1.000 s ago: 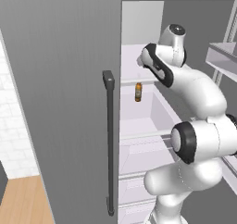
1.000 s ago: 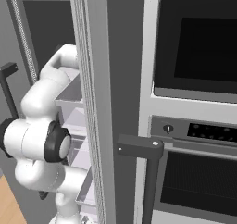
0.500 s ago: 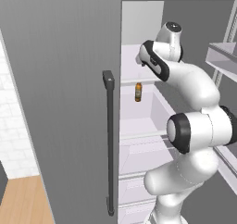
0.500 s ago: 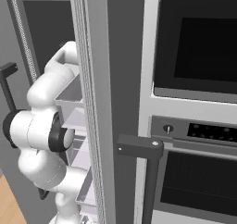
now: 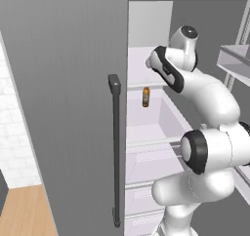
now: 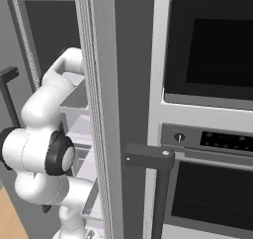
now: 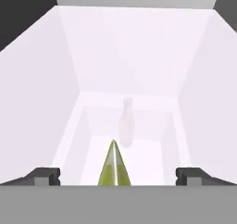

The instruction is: Grab a lemon wedge from the fridge and one ice cube from the ice bowl, and put them in the glass of lemonade.

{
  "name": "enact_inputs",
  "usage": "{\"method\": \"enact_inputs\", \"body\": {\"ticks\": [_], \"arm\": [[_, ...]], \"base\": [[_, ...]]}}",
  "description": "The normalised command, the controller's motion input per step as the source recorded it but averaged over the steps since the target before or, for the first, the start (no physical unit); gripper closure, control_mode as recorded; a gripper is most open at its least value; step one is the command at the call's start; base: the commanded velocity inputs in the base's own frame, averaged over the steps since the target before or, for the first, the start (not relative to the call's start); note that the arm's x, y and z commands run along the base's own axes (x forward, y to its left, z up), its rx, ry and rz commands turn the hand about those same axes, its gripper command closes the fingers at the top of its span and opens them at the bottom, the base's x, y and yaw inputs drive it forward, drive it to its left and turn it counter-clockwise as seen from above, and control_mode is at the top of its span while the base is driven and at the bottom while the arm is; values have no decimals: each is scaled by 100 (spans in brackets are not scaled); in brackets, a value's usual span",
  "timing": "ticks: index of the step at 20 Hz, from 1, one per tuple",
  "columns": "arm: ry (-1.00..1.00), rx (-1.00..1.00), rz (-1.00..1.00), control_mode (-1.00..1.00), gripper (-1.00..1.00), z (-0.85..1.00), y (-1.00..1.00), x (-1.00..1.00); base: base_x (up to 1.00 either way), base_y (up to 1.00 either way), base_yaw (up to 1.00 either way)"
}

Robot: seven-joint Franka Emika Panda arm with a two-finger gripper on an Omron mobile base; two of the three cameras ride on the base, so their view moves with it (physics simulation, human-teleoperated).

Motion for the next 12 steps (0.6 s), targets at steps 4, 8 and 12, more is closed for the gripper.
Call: {"method": "enact_inputs", "body": {"ticks": [4, 8, 12], "arm": [[0, 0, 0, -100, -100, -5, 0, -10], [0, -1, 0, -100, -100, -13, 0, -4], [0, -3, 0, -100, -100, -33, 0, 5]], "base": [[0, 0, 0], [0, 0, 0], [0, 0, 0]]}}
